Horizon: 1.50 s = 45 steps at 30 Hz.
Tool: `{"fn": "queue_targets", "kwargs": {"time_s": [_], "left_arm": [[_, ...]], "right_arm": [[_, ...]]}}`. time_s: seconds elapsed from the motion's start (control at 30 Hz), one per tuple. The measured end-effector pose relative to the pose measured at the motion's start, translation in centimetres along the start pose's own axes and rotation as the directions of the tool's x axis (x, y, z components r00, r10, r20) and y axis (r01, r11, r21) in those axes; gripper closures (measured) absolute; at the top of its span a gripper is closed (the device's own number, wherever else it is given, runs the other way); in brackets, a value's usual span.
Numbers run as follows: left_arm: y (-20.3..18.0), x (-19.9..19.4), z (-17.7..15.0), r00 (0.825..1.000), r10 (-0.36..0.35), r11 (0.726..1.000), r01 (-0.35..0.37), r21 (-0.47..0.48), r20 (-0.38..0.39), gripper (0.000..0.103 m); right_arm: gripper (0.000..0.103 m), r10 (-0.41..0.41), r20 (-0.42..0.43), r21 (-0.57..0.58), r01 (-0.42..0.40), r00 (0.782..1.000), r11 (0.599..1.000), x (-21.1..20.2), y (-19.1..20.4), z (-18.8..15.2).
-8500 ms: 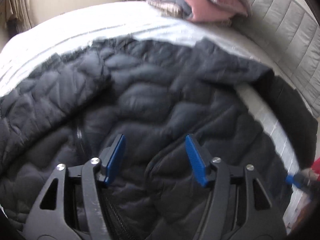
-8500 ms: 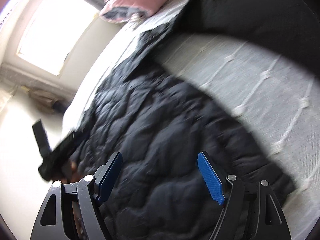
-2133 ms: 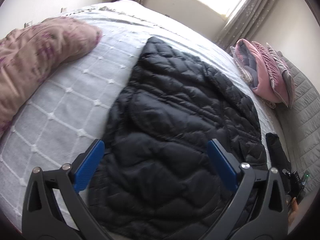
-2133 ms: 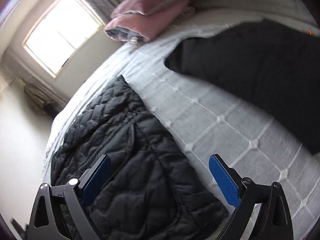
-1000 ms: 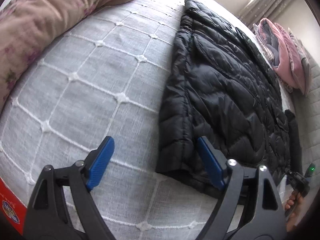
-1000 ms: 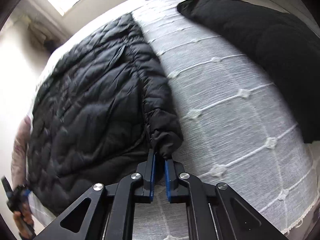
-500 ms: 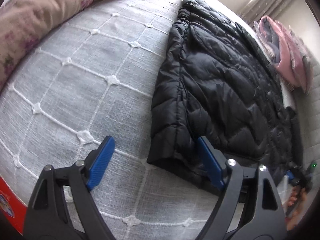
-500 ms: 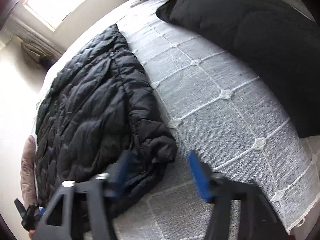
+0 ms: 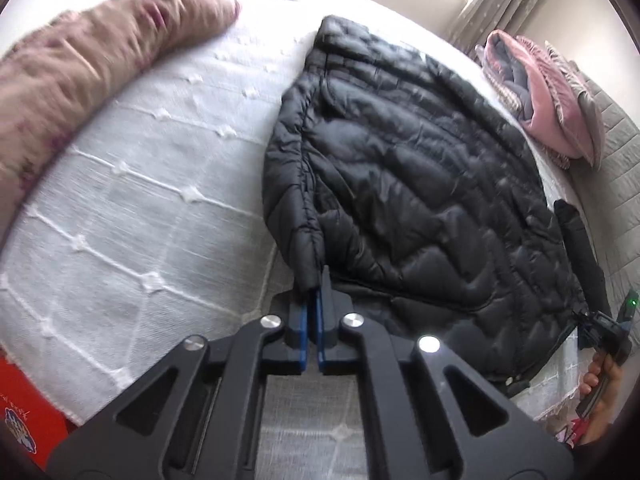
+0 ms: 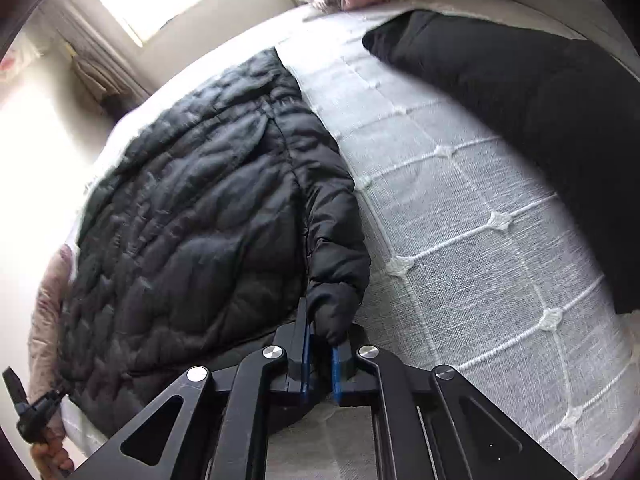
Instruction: Fold large clothes
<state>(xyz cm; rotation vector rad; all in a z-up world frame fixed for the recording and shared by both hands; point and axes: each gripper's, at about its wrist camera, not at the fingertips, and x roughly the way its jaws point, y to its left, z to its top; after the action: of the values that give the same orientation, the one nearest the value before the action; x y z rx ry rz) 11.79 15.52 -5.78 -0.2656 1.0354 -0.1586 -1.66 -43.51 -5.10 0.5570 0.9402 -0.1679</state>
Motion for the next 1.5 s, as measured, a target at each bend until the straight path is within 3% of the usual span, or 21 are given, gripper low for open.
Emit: {"fn": "queue_targets", "kwargs": {"time_s": [0.1, 0.23, 0.43, 0.57, 0.67, 0.8, 0.9, 1.0, 1.17, 1.27, 1.37, 1.4, 1.43, 1.47, 1.5], "left_arm": [[0.2, -2.5, -1.0, 0.999, 0.0, 1.0, 0.0, 0.003, 0.046, 0.1], [2.0, -7.1, -3.7, 0.994, -0.037, 0.999, 0.039, -0.015, 0.1, 0.1], [3.1, -16.7, -7.2, 0.973, -0.113, 0.994, 0.11, 0.027, 0.201, 0.1], [3.9, -20.9, -9.2, 0.959, -0.16, 0.987, 0.159, 0.027, 0.235, 0.1], [4.7, -23.4, -10.2, 0.947, -0.211, 0.977, 0.214, 0.015, 0.24, 0.1], [4.3, -25.6, -10.7, 0.932, -0.258, 0.966, 0.258, 0.038, 0.255, 0.1], [3.8, -25.0, -9.6, 0.939, -0.224, 0.974, 0.223, 0.035, 0.261, 0.1], [3.2, -23.4, -7.3, 0.941, -0.218, 0.975, 0.224, 0.006, 0.26, 0.1], [0.9, -21.2, -1.2, 0.933, -0.196, 0.978, 0.207, -0.006, 0.302, 0.1], [0.2, -17.5, 3.6, 0.942, -0.189, 0.976, 0.211, -0.052, 0.276, 0.099], [-0.5, -13.2, 7.9, 0.955, -0.184, 0.976, 0.206, -0.075, 0.235, 0.095], [-1.0, -11.1, 9.9, 0.963, -0.158, 0.982, 0.175, -0.063, 0.216, 0.092], [-1.3, -9.6, 10.8, 0.97, -0.123, 0.988, 0.139, -0.066, 0.211, 0.082], [-1.5, -7.3, 12.4, 0.982, -0.021, 0.997, 0.035, -0.069, 0.189, 0.071], [-1.6, -5.7, 13.4, 0.984, 0.047, 0.997, -0.036, -0.069, 0.17, 0.067]], "right_arm": [[0.098, 0.099, 0.049, 0.046, -0.101, 0.994, 0.994, -2.7, -0.3, -1.2], [0.098, 0.248, 0.102, 0.092, -0.257, 0.963, 0.962, -6.9, -1.3, -5.3], [0.099, 0.328, 0.174, 0.146, -0.353, 0.929, 0.924, -14.2, -3.9, -10.6], [0.099, 0.404, 0.222, 0.12, -0.436, 0.888, 0.892, -19.3, -4.3, -12.8], [0.099, 0.457, 0.283, 0.113, -0.503, 0.843, 0.857, -22.9, -5.0, -14.2], [0.099, 0.478, 0.375, 0.085, -0.543, 0.794, 0.835, -27.3, -5.7, -14.8], [0.099, 0.483, 0.398, 0.059, -0.548, 0.78, 0.835, -28.4, -5.3, -14.1], [0.099, 0.496, 0.387, 0.078, -0.563, 0.777, 0.823, -26.6, -5.2, -12.2], [0.098, 0.558, 0.405, 0.082, -0.637, 0.724, 0.767, -23.7, -3.5, -7.3], [0.097, 0.598, 0.409, 0.058, -0.673, 0.689, 0.737, -21.5, -1.7, -3.1], [0.094, 0.589, 0.391, 0.101, -0.669, 0.708, 0.737, -17.5, -0.2, 1.3], [0.092, 0.571, 0.378, 0.14, -0.655, 0.729, 0.742, -15.5, 0.1, 2.9], [0.087, 0.54, 0.368, 0.177, -0.627, 0.757, 0.759, -13.6, 0.1, 4.3], [0.069, 0.494, 0.353, 0.206, -0.581, 0.794, 0.787, -11.5, 0.1, 5.8], [0.057, 0.43, 0.328, 0.233, -0.513, 0.841, 0.826, -9.3, -0.1, 7.2]]}}
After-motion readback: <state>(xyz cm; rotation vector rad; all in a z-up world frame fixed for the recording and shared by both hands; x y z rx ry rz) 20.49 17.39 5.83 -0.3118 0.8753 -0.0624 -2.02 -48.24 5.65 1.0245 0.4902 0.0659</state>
